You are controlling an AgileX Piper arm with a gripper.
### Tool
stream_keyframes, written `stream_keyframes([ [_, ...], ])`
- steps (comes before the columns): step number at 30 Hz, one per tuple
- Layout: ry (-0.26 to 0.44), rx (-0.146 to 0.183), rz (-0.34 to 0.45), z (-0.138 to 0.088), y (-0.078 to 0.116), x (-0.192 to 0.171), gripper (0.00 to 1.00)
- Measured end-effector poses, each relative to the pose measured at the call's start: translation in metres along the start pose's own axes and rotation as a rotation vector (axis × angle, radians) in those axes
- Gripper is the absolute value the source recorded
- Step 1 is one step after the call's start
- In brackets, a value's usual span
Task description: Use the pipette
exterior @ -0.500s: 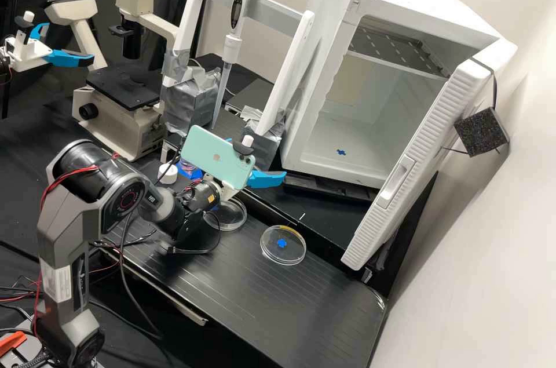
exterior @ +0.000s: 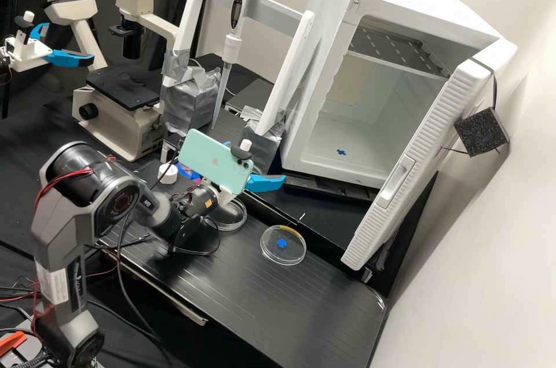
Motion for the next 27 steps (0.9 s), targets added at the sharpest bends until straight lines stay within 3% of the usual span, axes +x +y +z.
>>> stream_keyframes([
  [5, 0.087, 0.037, 0.073, -0.011, 0.014, -0.027, 1.0],
  [15, 0.318, 0.005, 0.185, -0.071, 0.052, -0.062, 1.0],
  [20, 0.406, 0.001, 0.172, -0.111, 0.064, -0.065, 1.0],
  [27, 0.455, -0.056, 0.121, -0.166, 0.062, -0.056, 1.0],
])
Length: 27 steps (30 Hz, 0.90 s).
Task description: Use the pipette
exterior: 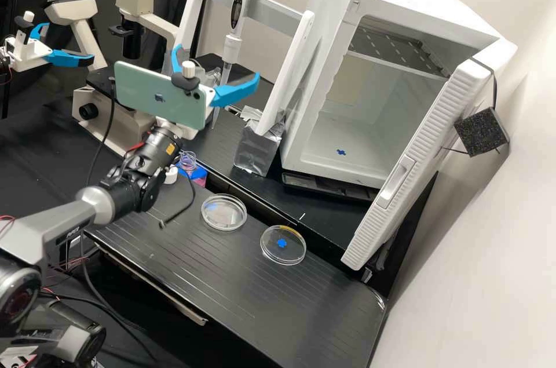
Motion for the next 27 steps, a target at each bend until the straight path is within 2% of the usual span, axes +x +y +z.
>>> stream_keyframes([
  [5, -0.011, -0.041, -0.048, -0.018, -0.007, 0.031, 1.0],
  [9, -0.06, -0.052, -0.091, -0.022, -0.015, 0.056, 1.0],
  [12, -0.083, -0.088, -0.108, -0.024, -0.018, 0.073, 1.0],
  [22, -0.142, -0.145, -0.186, -0.015, -0.037, 0.111, 1.0],
  [27, -0.169, -0.147, -0.196, -0.007, -0.038, 0.122, 1.0],
])
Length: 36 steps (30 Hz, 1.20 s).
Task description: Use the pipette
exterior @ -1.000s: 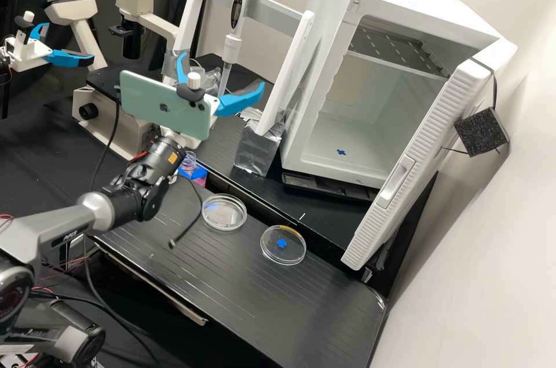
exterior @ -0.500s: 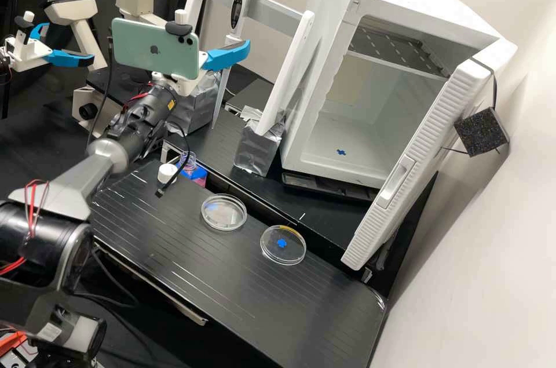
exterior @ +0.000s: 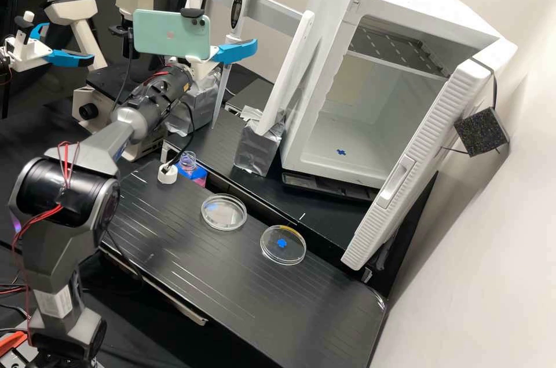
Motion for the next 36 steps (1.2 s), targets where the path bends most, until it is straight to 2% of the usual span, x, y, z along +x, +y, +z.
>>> stream_keyframes([
  [2, -0.014, 0.0, -0.006, 0.004, -0.001, 0.006, 1.0],
  [3, -0.02, -0.001, -0.007, 0.006, 0.0, 0.008, 0.0],
  [5, -0.031, 0.003, -0.006, 0.01, 0.001, 0.012, 0.0],
  [12, -0.064, 0.055, -0.011, 0.022, 0.004, 0.021, 0.0],
  [29, -0.05, 0.05, 0.004, 0.02, 0.01, 0.024, 0.0],
  [36, -0.054, 0.047, -0.011, 0.018, 0.003, 0.027, 0.0],
])
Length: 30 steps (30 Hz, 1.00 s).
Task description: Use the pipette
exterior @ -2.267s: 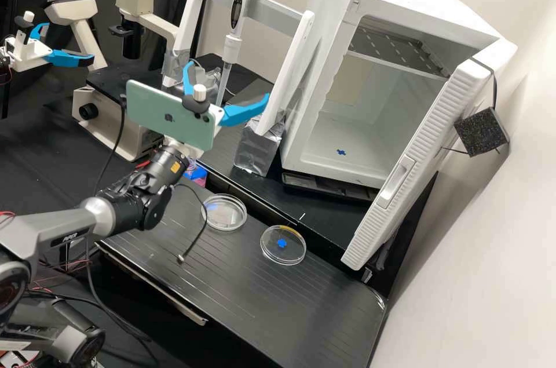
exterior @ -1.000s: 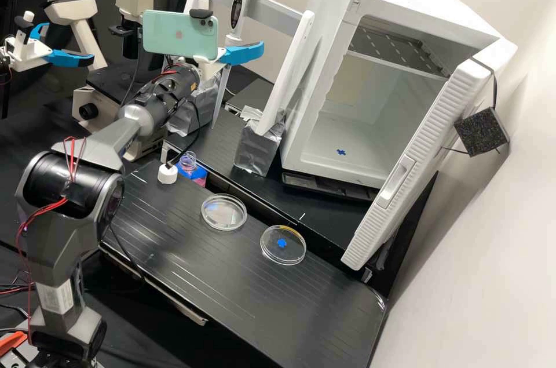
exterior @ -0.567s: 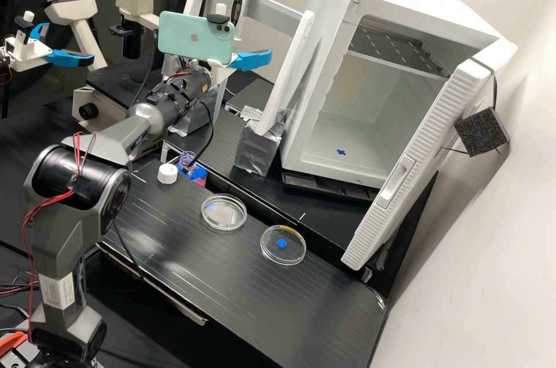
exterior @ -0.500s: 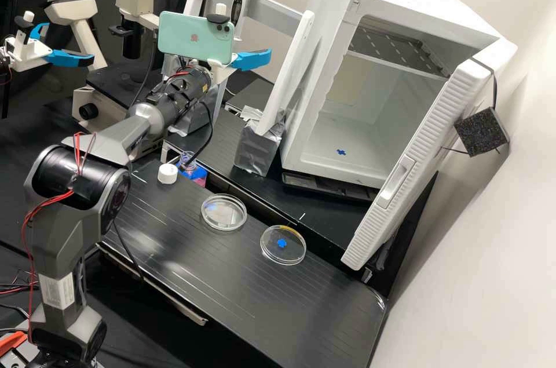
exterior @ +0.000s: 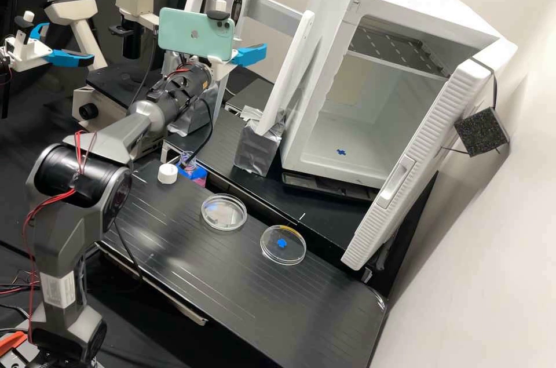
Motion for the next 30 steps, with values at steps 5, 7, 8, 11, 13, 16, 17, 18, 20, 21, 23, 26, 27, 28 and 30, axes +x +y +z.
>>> stream_keyframes([
  [5, -0.005, -0.007, -0.026, -0.001, -0.005, 0.001, 0.0],
  [7, -0.006, -0.01, -0.032, -0.001, -0.006, 0.001, 0.0],
  [8, -0.005, -0.01, -0.031, -0.001, -0.006, 0.001, 0.0],
  [11, -0.007, -0.01, -0.033, 0.0, -0.007, 0.002, 0.0],
  [13, -0.007, -0.01, -0.034, 0.0, -0.008, 0.002, 0.0],
  [16, -0.007, -0.008, -0.034, 0.0, -0.008, 0.002, 0.0],
  [17, -0.007, -0.004, -0.034, 0.0, -0.008, 0.002, 0.0],
  [18, -0.007, 0.001, -0.034, 0.0, -0.008, 0.002, 0.0],
  [20, -0.005, 0.01, -0.035, 0.0, -0.008, 0.002, 0.0],
  [21, -0.002, 0.013, -0.033, -0.001, -0.007, 0.002, 0.0],
  [23, 0.004, 0.008, -0.03, -0.002, -0.005, 0.001, 0.0],
  [26, 0.011, 0.012, -0.021, -0.004, -0.001, -0.002, 0.0],
  [27, 0.013, 0.017, -0.017, -0.005, 0.001, -0.003, 0.0],
  [28, 0.014, 0.02, -0.015, -0.005, 0.001, -0.003, 0.0],
  [30, 0.018, 0.023, -0.009, -0.007, 0.004, -0.005, 0.0],
])
